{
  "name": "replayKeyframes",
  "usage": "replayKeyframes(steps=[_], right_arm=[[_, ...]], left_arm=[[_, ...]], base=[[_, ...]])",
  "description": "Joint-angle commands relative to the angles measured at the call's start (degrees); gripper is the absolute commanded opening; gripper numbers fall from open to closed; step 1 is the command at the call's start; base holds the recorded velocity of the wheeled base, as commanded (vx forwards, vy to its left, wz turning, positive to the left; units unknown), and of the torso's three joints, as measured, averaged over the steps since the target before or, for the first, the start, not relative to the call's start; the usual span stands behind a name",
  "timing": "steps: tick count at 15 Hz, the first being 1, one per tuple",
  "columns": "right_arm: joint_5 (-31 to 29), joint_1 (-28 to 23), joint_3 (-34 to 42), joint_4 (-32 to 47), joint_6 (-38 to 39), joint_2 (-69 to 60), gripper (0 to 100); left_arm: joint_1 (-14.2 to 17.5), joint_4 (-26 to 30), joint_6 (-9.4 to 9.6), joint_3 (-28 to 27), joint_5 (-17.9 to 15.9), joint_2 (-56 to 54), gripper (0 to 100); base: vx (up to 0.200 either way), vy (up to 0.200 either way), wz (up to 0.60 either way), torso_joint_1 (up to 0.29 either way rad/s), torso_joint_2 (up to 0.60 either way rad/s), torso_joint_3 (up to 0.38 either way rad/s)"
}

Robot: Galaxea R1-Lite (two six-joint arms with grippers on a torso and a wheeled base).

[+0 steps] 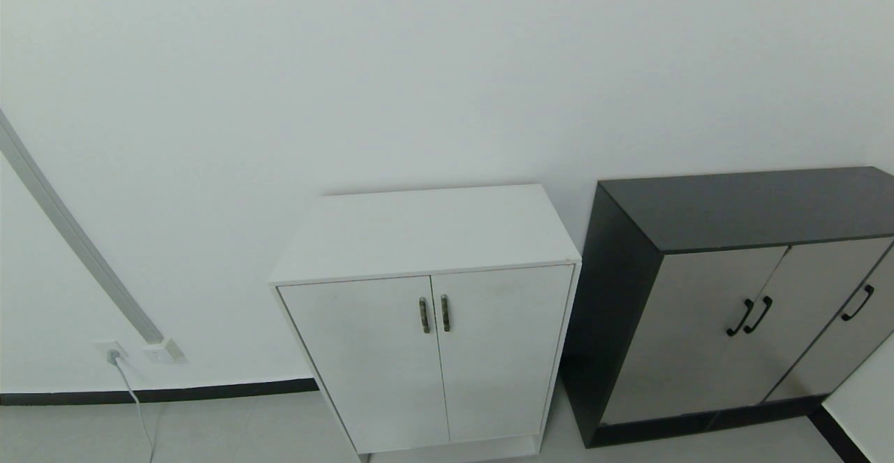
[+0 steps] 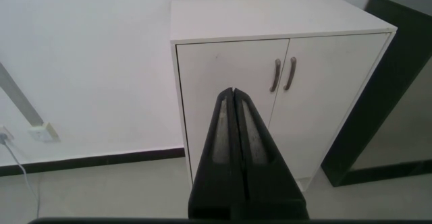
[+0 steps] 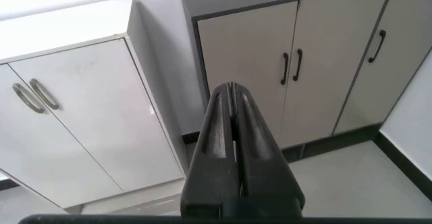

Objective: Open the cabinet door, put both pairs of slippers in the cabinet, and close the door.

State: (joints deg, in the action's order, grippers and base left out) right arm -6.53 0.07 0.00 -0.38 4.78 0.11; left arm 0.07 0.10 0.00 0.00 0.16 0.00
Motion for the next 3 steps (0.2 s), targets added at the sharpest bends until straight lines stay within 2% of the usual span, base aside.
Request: replayKeyframes(steps=[1,3], right_arm=[[0.0,0.0,0.0,0.0,0.0,0.0,0],[0.0,0.0,0.0,0.0,-0.1,0.0,0]], left_arm=[[0.0,0.0,0.00,0.0,0.0,0.0,0],[0.0,0.0,0.00,0.0,0.0,0.0,0]], base=[[0.000,0.000,0.00,0.000,0.00,0.000],[0.000,0.000,0.00,0.000,0.00,0.000]])
